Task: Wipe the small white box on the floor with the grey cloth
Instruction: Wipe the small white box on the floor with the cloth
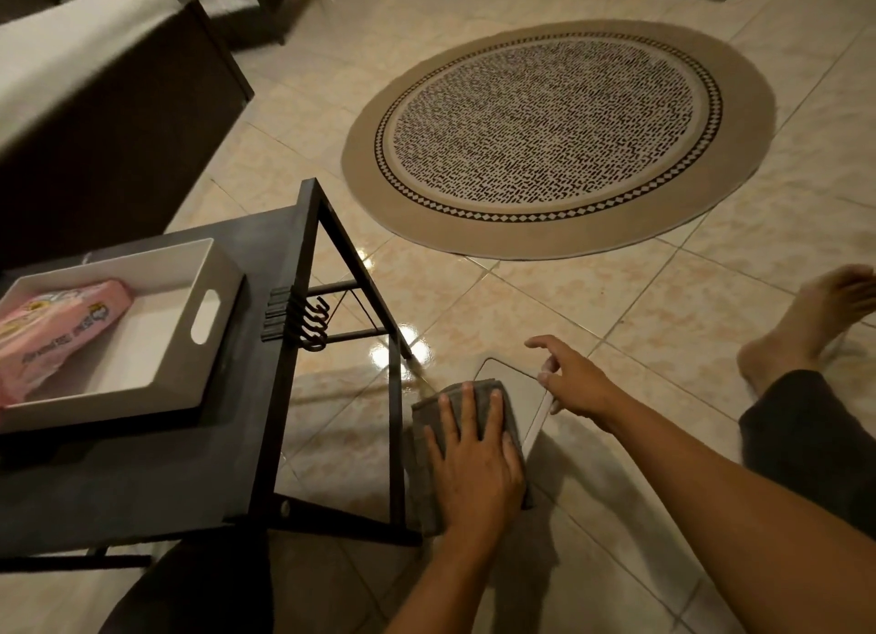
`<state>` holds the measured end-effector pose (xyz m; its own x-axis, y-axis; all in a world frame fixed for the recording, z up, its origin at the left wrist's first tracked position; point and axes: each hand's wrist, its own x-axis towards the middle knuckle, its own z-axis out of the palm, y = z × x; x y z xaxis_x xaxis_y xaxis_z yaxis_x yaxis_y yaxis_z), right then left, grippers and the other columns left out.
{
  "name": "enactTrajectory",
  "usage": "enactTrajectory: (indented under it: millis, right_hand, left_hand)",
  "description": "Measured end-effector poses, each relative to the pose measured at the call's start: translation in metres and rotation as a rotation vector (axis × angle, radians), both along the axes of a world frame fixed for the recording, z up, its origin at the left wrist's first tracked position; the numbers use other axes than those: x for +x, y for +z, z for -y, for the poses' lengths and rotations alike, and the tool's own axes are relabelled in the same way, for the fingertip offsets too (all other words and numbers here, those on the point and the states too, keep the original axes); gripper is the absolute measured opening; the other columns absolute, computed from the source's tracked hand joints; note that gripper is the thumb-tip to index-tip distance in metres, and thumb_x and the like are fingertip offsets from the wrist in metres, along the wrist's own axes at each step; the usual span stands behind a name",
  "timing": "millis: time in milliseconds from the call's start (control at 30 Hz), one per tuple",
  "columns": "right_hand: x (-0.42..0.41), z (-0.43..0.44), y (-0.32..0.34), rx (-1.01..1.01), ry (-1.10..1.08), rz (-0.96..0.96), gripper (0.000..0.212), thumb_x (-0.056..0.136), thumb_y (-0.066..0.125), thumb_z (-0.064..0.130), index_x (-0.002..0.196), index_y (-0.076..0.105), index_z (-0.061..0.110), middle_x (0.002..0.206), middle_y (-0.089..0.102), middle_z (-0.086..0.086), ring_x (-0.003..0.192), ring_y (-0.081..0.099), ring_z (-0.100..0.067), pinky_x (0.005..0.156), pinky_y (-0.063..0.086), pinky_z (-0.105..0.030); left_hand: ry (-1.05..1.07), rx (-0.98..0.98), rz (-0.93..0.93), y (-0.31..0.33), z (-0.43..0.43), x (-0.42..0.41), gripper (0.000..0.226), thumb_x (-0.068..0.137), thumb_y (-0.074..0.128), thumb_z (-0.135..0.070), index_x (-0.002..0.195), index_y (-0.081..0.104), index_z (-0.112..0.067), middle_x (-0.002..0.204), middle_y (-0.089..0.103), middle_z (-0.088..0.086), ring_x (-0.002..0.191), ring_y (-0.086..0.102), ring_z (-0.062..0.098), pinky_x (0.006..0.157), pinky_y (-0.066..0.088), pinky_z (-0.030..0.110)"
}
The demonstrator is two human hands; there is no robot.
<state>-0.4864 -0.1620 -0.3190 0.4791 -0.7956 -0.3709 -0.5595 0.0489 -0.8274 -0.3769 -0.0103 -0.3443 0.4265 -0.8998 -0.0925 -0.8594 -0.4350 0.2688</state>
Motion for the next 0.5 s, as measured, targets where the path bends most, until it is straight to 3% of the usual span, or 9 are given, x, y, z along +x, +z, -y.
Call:
enactTrajectory:
  millis: [67,167,267,367,500]
  right_hand:
    - [-0.007,-0.009,-0.006,0.032,-0.123,0.034,0.046,0.097,0.045,0.002,0.134,0.048,0.029,0.081,0.046,-0.006,0.064,0.054,-0.018,0.068,0.063,-0.041]
    - [-0.015,-0.028,-0.009,0.137,-0.223,0.069,0.051,0.096,0.048,0.000,0.135,0.045,0.033,0.084,0.049,-0.008,0.072,0.057,-0.020,0.067,0.064,-0.037]
    - [-0.022,-0.034,-0.007,0.204,-0.168,0.044,0.051,0.092,0.053,0.000,0.129,0.050,0.035,0.084,0.056,-0.011,0.071,0.059,-0.023,0.065,0.060,-0.035]
    - [-0.021,-0.024,-0.004,0.126,-0.080,0.026,0.051,0.092,0.052,0.003,0.135,0.052,0.029,0.082,0.057,-0.011,0.072,0.055,-0.023,0.066,0.051,-0.037]
    - [-0.020,-0.014,0.004,0.193,0.005,0.082,0.056,0.095,0.051,-0.002,0.143,0.047,0.026,0.085,0.055,-0.009,0.069,0.057,-0.017,0.062,0.057,-0.029]
  left_hand:
    - [-0.020,0.009,-0.011,0.006,0.007,-0.013,0.064,0.091,0.007,-0.054,0.153,0.006,-0.040,0.160,-0.014,-0.002,0.147,-0.017,0.028,0.115,-0.014,0.050]
    - [-0.098,0.033,-0.028,0.011,0.013,-0.014,0.068,0.086,0.002,-0.054,0.153,0.005,-0.041,0.160,-0.018,-0.002,0.146,-0.020,0.025,0.118,-0.008,0.050]
    - [-0.107,0.029,0.017,0.009,0.011,0.000,0.065,0.088,0.002,-0.055,0.152,0.003,-0.043,0.162,-0.014,-0.001,0.147,-0.020,0.023,0.119,-0.007,0.047]
    - [-0.132,0.040,0.018,0.011,0.005,0.004,0.062,0.091,0.006,-0.058,0.152,0.002,-0.045,0.162,-0.014,-0.002,0.147,-0.020,0.021,0.117,-0.010,0.044]
    - [-0.174,0.057,0.022,0.013,0.011,0.000,0.061,0.094,0.016,-0.062,0.152,0.002,-0.046,0.163,-0.013,-0.002,0.148,-0.015,0.024,0.115,-0.006,0.049]
